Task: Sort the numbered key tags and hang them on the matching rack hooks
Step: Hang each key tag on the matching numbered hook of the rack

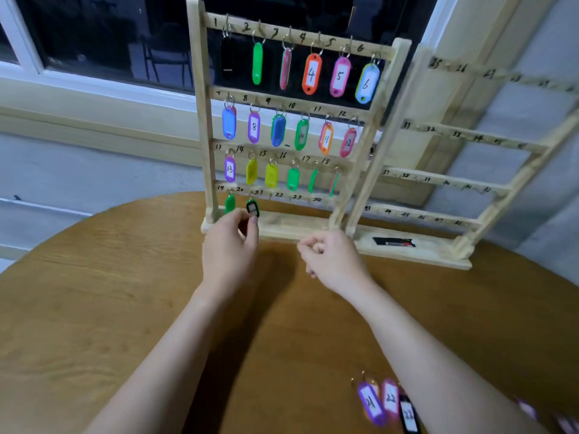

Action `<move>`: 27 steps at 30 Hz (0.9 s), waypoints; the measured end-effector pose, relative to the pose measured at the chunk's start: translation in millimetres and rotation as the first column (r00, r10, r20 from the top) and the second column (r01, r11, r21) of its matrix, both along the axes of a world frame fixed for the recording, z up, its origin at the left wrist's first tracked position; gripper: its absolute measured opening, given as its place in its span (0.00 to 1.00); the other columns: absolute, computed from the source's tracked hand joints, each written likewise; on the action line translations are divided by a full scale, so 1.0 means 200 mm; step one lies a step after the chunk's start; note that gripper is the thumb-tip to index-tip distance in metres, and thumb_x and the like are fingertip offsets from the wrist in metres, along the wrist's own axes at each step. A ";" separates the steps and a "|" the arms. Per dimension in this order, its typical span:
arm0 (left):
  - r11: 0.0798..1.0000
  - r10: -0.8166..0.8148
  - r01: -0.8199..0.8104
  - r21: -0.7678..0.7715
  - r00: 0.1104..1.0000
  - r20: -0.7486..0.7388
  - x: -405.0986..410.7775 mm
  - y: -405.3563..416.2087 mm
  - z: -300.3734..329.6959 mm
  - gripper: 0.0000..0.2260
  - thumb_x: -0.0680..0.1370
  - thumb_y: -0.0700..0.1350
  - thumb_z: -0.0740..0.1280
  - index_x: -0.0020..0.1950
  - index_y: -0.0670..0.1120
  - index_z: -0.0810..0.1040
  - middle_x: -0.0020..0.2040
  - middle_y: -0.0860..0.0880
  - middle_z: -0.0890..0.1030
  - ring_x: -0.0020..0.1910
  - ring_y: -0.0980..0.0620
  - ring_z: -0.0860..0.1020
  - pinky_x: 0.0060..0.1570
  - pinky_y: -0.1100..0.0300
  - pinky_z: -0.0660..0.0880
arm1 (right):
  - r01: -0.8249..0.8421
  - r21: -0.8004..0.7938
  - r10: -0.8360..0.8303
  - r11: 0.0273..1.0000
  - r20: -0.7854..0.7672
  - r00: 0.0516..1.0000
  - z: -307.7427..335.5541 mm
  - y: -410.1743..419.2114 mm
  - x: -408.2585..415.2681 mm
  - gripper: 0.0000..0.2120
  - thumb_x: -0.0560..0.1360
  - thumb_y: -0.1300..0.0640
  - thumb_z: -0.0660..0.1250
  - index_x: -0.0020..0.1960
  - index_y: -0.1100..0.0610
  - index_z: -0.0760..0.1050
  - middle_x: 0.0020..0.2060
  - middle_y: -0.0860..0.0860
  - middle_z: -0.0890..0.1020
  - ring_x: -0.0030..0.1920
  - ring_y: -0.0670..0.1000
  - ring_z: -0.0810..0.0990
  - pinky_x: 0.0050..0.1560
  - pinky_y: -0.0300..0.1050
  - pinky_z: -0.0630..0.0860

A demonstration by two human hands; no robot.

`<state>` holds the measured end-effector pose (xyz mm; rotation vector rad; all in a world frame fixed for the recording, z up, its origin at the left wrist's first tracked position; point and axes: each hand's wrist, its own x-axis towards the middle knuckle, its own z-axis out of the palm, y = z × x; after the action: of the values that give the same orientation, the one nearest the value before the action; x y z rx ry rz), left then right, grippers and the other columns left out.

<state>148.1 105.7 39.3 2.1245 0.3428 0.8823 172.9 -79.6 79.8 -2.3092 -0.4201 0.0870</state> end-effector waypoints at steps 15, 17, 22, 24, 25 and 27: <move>0.606 -0.757 0.795 0.027 0.586 -0.288 -0.43 -0.56 -0.16 0.05 0.79 0.49 0.69 0.46 0.51 0.82 0.42 0.56 0.83 0.43 0.59 0.79 0.48 0.60 0.75 | 0.189 -0.243 -0.191 0.951 0.015 0.981 -0.11 -0.68 -0.64 0.03 0.77 0.54 0.71 0.49 0.46 0.83 0.41 0.43 0.78 0.41 0.41 0.73 0.39 0.33 0.65; 0.576 -0.775 0.817 0.024 0.555 -0.304 -0.43 -0.55 -0.17 0.06 0.77 0.51 0.69 0.45 0.51 0.81 0.43 0.56 0.83 0.44 0.58 0.80 0.50 0.55 0.77 | 0.198 -0.287 -0.203 0.937 0.013 0.979 -0.16 -0.69 -0.67 0.03 0.78 0.54 0.71 0.50 0.47 0.83 0.44 0.42 0.77 0.45 0.42 0.73 0.43 0.33 0.67; 0.527 -0.782 0.849 0.043 0.504 -0.368 -0.44 -0.55 -0.16 0.09 0.74 0.58 0.71 0.44 0.54 0.80 0.39 0.58 0.81 0.40 0.58 0.79 0.43 0.56 0.77 | 0.259 -0.303 -0.242 0.917 0.091 0.966 -0.27 -0.70 -0.71 0.04 0.79 0.54 0.69 0.52 0.46 0.82 0.50 0.41 0.72 0.58 0.43 0.71 0.59 0.43 0.72; 0.497 -0.773 0.864 0.079 0.483 -0.413 -0.44 -0.56 -0.16 0.12 0.72 0.61 0.73 0.44 0.54 0.80 0.38 0.59 0.80 0.39 0.59 0.78 0.42 0.59 0.76 | 0.258 -0.291 -0.247 0.921 0.076 0.966 -0.27 -0.70 -0.72 0.04 0.79 0.52 0.70 0.52 0.45 0.81 0.50 0.40 0.70 0.58 0.41 0.69 0.59 0.44 0.73; 0.481 -0.770 0.871 0.103 0.475 -0.426 -0.44 -0.56 -0.16 0.12 0.71 0.61 0.74 0.44 0.54 0.80 0.38 0.59 0.80 0.40 0.60 0.77 0.43 0.61 0.75 | 0.247 -0.297 -0.238 0.923 0.067 0.969 -0.28 -0.70 -0.72 0.04 0.79 0.51 0.70 0.53 0.44 0.81 0.50 0.39 0.70 0.58 0.41 0.68 0.59 0.44 0.72; 0.441 -0.780 0.888 0.130 0.451 -0.434 -0.43 -0.57 -0.16 0.12 0.70 0.60 0.74 0.45 0.54 0.81 0.40 0.61 0.79 0.43 0.61 0.77 0.48 0.62 0.74 | 0.212 -0.317 -0.205 0.924 0.056 0.977 -0.28 -0.69 -0.72 0.05 0.78 0.49 0.71 0.54 0.44 0.81 0.51 0.39 0.69 0.57 0.41 0.66 0.60 0.43 0.70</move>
<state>61.6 -7.4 7.0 2.3175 -0.7917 -0.0422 29.6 -217.3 24.7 -2.6656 -0.1767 0.0255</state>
